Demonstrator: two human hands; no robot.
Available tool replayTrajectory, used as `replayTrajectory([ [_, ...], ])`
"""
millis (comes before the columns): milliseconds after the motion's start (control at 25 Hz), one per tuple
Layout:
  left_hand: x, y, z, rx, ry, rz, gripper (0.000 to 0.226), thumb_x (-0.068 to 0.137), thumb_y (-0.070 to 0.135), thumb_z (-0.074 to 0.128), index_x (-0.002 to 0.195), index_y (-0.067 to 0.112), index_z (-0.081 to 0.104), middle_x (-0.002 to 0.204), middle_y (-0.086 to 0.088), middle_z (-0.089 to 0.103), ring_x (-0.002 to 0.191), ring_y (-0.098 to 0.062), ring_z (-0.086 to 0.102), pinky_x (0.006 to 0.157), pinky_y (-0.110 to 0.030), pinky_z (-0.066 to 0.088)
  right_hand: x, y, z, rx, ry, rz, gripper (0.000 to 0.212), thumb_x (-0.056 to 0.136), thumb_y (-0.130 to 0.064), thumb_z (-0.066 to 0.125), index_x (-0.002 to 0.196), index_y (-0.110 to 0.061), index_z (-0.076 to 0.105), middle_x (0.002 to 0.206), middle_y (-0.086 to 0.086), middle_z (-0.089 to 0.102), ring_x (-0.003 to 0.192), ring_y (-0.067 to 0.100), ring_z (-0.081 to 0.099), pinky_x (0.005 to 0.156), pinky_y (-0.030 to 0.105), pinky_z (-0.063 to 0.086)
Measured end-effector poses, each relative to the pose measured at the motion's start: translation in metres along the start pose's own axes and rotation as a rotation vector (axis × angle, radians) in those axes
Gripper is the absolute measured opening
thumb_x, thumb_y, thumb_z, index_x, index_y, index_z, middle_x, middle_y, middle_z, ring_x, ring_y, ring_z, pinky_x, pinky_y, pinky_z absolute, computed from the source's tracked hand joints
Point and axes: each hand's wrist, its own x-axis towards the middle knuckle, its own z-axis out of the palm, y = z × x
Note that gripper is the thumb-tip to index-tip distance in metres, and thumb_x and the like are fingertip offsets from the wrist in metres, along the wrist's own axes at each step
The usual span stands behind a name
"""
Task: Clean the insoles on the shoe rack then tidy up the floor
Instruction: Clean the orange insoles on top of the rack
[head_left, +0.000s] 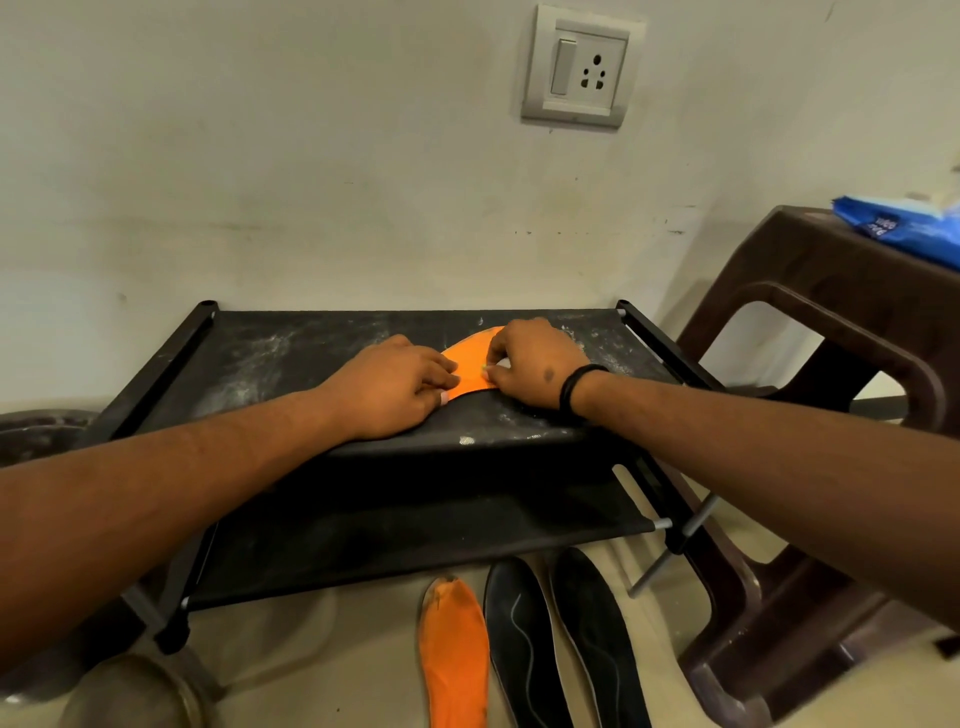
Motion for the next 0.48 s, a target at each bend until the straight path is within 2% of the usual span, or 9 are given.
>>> replayTrajectory([
  [120,0.0,0.0,0.0,-0.016,-0.003,-0.013,0.035,0.102,0.034,0.053,0.135,0.029,0.062,0.148,0.011,0.052,0.129,-0.02,0.046,0.109,-0.04,0.037,0.011,0.02,-0.005,-0.088,0.061,0.161,0.016,0.088,-0.026,0.06,0.094,-0.018,0.072,0.101,0.005,0.071,0.089,0.027,0.066,0.083,0.041,0.055],
  [280,0.0,-0.003,0.002,-0.015,-0.012,-0.03,0.035,0.102,0.035,0.053,0.136,0.03,0.062,0.149,0.012,0.051,0.129,-0.021,0.045,0.108,-0.042,0.039,0.019,0.021,0.0,0.031,0.14,0.282,0.016,0.087,-0.019,0.058,0.092,-0.013,0.072,0.099,0.009,0.071,0.088,0.03,0.066,0.083,0.042,0.056],
  [360,0.0,-0.003,0.002,-0.02,-0.017,-0.034,0.035,0.102,0.035,0.053,0.136,0.03,0.062,0.149,0.012,0.051,0.128,-0.021,0.044,0.108,-0.042,0.039,0.019,0.008,0.008,0.1,0.135,0.251,0.018,0.089,-0.019,0.057,0.094,-0.01,0.072,0.1,0.011,0.071,0.089,0.03,0.066,0.084,0.042,0.056],
  [480,-0.001,-0.001,0.001,-0.009,-0.013,-0.024,0.034,0.101,0.033,0.053,0.134,0.032,0.064,0.146,0.012,0.054,0.125,-0.023,0.047,0.105,-0.043,0.041,0.015,-0.017,0.012,0.141,0.03,0.042,0.018,0.09,-0.016,0.059,0.095,-0.008,0.074,0.107,0.009,0.071,0.1,0.025,0.064,0.092,0.035,0.051],
])
